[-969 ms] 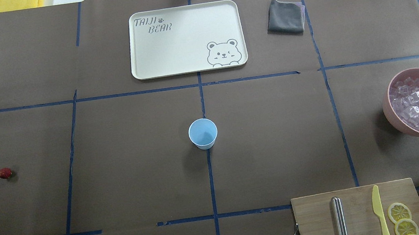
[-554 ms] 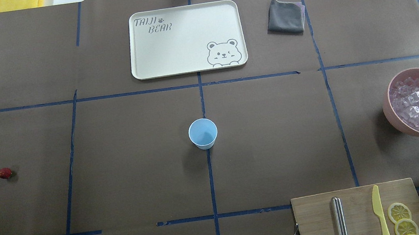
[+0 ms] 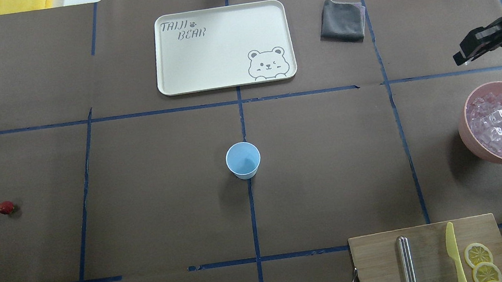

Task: Put ice and strawberries in cup
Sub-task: 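Carry the ice cube with the right gripper over the blue cup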

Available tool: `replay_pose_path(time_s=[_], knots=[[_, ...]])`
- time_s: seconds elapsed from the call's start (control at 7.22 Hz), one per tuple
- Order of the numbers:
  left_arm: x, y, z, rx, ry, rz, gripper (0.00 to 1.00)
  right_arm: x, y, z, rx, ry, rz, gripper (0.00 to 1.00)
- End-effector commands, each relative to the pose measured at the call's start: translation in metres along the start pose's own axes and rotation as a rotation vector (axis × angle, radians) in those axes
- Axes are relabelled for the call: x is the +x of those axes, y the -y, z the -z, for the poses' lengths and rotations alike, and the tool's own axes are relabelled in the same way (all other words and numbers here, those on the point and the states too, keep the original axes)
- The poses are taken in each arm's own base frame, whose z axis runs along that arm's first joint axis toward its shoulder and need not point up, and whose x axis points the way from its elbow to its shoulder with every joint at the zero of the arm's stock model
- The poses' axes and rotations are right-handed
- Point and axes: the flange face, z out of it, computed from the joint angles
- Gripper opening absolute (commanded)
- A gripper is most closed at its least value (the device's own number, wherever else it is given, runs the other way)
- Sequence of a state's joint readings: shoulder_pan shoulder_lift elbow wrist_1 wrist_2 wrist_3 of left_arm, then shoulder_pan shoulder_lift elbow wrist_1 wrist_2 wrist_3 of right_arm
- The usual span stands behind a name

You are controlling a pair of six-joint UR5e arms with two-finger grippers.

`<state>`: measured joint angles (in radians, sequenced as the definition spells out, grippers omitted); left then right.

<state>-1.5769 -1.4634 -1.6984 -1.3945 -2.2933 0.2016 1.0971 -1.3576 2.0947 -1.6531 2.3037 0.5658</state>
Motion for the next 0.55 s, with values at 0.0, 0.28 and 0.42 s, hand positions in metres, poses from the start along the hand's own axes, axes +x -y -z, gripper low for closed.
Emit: replay_pose_path(time_s=[0.0, 0.28, 0.42], knots=[[0.001, 0.001, 0.001, 0.002, -0.001, -0.003, 1.00, -0.139, 0.020, -0.003, -0.048, -0.044, -0.054, 0.00], [0.001, 0.000, 0.000, 0.001, -0.001, -0.002, 1.00, -0.238, 0.003, -0.038, -0.065, -0.089, -0.060, 0.00], [0.001, 0.000, 0.000, 0.001, -0.001, -0.002, 1.00, -0.290, 0.014, -0.056, -0.048, -0.106, -0.096, 0.00]])
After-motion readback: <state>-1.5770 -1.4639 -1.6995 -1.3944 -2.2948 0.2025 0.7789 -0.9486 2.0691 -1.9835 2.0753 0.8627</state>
